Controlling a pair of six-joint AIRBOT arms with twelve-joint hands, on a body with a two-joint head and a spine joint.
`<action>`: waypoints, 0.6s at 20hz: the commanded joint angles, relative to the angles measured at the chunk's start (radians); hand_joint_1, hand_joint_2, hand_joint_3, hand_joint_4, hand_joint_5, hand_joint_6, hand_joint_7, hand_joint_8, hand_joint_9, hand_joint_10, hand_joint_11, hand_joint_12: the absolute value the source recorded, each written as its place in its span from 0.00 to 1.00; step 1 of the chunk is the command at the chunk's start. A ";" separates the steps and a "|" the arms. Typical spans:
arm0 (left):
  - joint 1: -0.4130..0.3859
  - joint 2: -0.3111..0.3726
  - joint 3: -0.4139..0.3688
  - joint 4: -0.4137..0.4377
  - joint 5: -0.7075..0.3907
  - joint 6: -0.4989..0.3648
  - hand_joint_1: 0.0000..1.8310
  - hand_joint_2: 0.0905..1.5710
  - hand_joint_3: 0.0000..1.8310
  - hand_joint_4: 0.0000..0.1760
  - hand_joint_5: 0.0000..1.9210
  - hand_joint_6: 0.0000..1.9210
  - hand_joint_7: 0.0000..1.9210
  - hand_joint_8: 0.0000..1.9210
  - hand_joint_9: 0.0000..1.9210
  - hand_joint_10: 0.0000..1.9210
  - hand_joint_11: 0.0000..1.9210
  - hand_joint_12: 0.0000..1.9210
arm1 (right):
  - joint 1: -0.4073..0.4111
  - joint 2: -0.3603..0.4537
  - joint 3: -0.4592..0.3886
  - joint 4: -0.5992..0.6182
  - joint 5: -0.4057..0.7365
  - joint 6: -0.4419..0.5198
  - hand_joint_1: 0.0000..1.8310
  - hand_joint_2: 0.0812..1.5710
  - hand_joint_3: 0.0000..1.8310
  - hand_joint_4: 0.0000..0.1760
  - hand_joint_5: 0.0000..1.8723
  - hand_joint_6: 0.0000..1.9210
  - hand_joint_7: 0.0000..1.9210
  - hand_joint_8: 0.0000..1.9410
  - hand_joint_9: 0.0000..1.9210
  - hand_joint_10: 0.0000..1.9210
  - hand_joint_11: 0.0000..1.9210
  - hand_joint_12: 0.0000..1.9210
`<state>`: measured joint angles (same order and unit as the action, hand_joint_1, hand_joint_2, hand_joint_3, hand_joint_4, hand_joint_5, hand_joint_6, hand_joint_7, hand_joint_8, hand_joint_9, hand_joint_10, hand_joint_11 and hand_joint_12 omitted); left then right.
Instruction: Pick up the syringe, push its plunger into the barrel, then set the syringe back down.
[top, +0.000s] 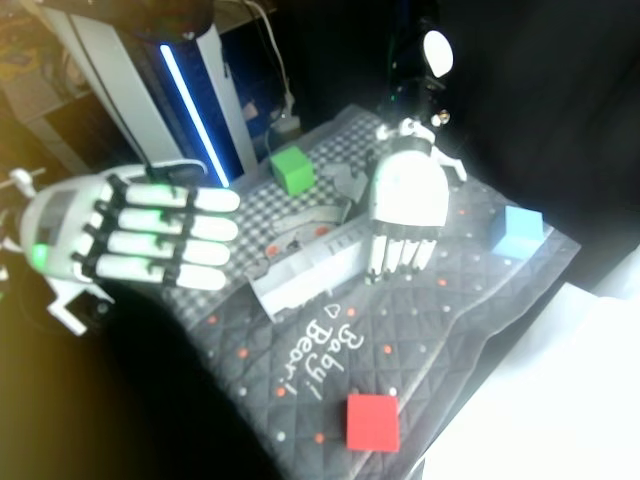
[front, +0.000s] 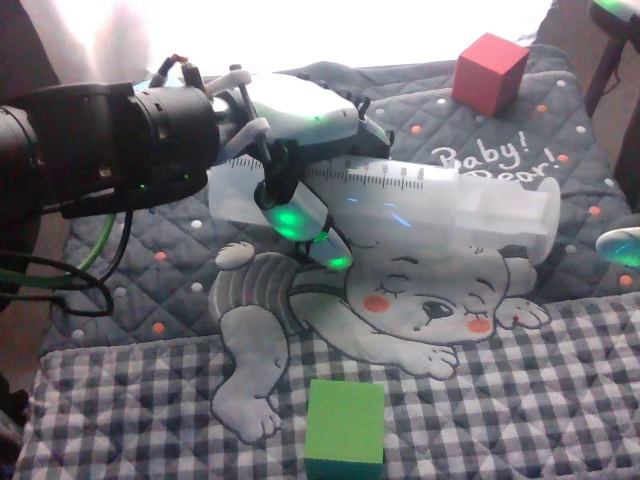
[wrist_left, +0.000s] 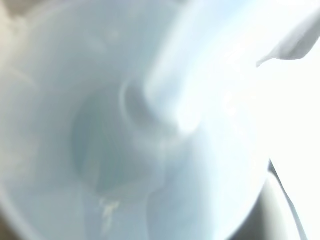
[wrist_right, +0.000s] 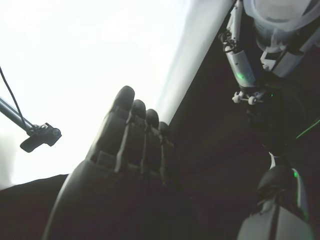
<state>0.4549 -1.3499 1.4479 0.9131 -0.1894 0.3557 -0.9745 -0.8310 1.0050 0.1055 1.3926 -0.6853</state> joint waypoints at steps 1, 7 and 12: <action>-0.019 0.013 0.010 -0.026 -0.057 0.007 0.62 0.74 0.00 0.00 0.44 0.61 0.64 0.43 0.74 0.82 0.71 0.99 | 0.013 0.005 0.004 0.016 0.124 0.007 0.23 0.51 0.00 0.00 0.07 0.00 0.10 0.00 0.11 0.00 0.10 0.10; -0.041 0.040 0.026 -0.101 -0.099 0.006 0.59 0.79 0.00 0.00 0.37 0.71 0.57 0.39 0.64 0.67 0.61 0.88 | 0.013 0.004 0.004 0.018 0.124 0.011 0.17 0.52 0.01 0.00 0.05 0.00 0.09 0.00 0.10 0.00 0.10 0.10; -0.057 0.085 -0.002 -0.104 -0.131 0.006 0.62 0.73 0.00 0.00 0.45 0.60 0.71 0.86 0.77 0.88 0.74 0.99 | 0.008 -0.006 0.007 0.051 0.124 0.013 0.21 0.52 0.00 0.00 0.06 0.00 0.09 0.00 0.11 0.00 0.09 0.10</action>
<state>0.4171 -1.2716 1.4437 0.8371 -0.2325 0.3706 -0.9749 -0.8425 1.0092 0.1474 1.3933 -0.6800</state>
